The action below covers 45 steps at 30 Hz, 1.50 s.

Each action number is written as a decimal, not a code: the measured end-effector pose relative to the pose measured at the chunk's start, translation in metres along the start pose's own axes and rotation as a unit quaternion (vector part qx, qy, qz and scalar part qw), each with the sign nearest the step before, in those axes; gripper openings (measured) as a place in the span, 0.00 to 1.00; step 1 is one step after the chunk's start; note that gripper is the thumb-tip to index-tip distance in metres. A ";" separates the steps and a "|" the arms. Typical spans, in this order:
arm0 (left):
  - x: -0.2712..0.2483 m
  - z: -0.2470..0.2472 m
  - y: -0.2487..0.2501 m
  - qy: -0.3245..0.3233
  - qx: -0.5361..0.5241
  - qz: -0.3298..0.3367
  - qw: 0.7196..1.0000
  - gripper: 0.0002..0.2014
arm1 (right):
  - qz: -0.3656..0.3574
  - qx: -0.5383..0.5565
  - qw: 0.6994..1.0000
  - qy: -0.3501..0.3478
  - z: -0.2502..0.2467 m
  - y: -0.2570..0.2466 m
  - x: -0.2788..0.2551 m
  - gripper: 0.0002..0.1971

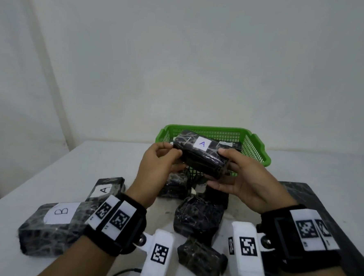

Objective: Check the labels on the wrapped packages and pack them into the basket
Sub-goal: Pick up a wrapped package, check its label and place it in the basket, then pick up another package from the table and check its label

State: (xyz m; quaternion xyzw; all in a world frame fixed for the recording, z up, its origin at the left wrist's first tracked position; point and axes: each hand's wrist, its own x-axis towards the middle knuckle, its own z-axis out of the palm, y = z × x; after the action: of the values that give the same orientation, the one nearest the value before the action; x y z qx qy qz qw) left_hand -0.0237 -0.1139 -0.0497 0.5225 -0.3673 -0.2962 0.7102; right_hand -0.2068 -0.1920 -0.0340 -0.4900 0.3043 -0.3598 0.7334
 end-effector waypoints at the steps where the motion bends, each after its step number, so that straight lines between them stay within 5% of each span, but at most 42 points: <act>1: 0.004 0.002 0.004 -0.001 0.002 0.001 1.000 0.03 | 0.004 0.009 1.000 0.005 0.001 -0.002 0.003 0.09; 7: 0.044 0.003 0.014 -0.026 0.095 0.009 0.995 0.05 | -0.038 -0.025 0.998 0.051 -0.002 -0.025 0.036 0.08; 12: 0.095 -0.011 0.006 0.082 0.315 0.072 0.943 0.09 | -0.043 -0.186 0.977 0.098 -0.014 -0.038 0.079 0.08; 17: 0.143 -0.024 -0.019 0.080 0.413 -0.047 0.906 0.28 | 0.017 -0.303 0.948 0.091 -0.021 -0.027 0.129 0.12; 21: 0.160 -0.029 -0.035 -0.005 0.488 -0.094 0.868 0.10 | 0.049 -0.411 0.906 0.091 -0.018 -0.025 0.148 0.14; 25: 0.170 -0.031 -0.043 0.023 0.451 -0.104 0.886 0.07 | 0.082 -0.556 0.823 0.084 -0.008 -0.026 0.154 0.22; 29: 0.171 -0.032 -0.046 0.022 0.451 -0.112 0.885 0.07 | 0.077 -0.596 0.793 0.097 -0.003 -0.021 0.163 0.24; 39: 0.171 -0.034 -0.046 0.011 0.460 -0.122 0.879 0.18 | 0.104 -0.601 0.789 0.077 -0.001 -0.018 0.166 0.34; 45: 0.168 -0.031 -0.035 0.002 0.453 -0.148 0.879 0.17 | 0.082 -0.589 0.801 0.075 0.006 -0.027 0.155 0.19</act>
State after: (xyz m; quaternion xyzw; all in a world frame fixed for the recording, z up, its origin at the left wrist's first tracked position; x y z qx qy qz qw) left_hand 0.0937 -0.2425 -0.0534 0.8363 -0.3781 -0.1980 0.3440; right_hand -0.1227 -0.3241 -0.0211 -0.7719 0.5510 -0.0852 0.3054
